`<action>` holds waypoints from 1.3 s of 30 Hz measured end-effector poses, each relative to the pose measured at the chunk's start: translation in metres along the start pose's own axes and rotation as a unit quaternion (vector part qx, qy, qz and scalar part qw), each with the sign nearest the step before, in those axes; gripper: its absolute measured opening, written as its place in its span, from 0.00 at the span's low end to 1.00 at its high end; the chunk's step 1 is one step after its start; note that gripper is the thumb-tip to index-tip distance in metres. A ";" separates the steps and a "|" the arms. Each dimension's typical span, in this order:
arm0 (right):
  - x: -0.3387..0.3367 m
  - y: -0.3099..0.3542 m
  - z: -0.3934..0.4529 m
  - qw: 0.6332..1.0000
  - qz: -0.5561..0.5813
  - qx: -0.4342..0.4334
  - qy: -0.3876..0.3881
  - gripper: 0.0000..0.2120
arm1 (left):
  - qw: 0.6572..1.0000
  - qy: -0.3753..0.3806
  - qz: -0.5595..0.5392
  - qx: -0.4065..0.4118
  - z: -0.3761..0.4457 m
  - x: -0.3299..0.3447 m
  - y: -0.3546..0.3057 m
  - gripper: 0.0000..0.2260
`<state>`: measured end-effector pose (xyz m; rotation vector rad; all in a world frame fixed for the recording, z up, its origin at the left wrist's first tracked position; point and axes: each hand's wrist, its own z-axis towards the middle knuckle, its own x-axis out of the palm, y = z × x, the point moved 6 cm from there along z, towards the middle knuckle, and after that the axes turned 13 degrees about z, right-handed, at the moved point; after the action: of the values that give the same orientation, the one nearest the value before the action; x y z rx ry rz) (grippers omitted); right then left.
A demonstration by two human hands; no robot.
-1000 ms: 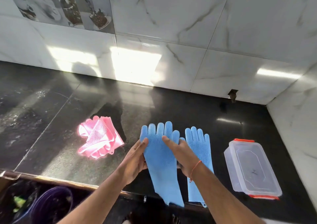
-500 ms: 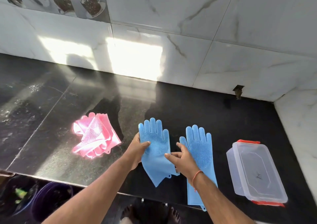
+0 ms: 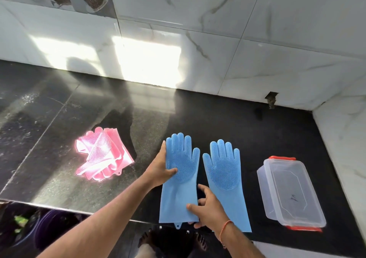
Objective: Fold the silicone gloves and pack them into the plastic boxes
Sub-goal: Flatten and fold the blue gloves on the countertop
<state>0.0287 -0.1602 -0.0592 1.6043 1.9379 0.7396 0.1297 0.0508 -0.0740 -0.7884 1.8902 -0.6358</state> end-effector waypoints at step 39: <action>-0.070 0.032 0.085 0.802 -0.483 -0.275 -0.220 0.32 | 0.879 -0.134 0.441 0.125 0.013 0.062 -0.016 0.35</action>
<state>0.1213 -0.2170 -0.0951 0.2685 1.6457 0.3636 0.1247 -0.0078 -0.1036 0.1849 1.6299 -0.1592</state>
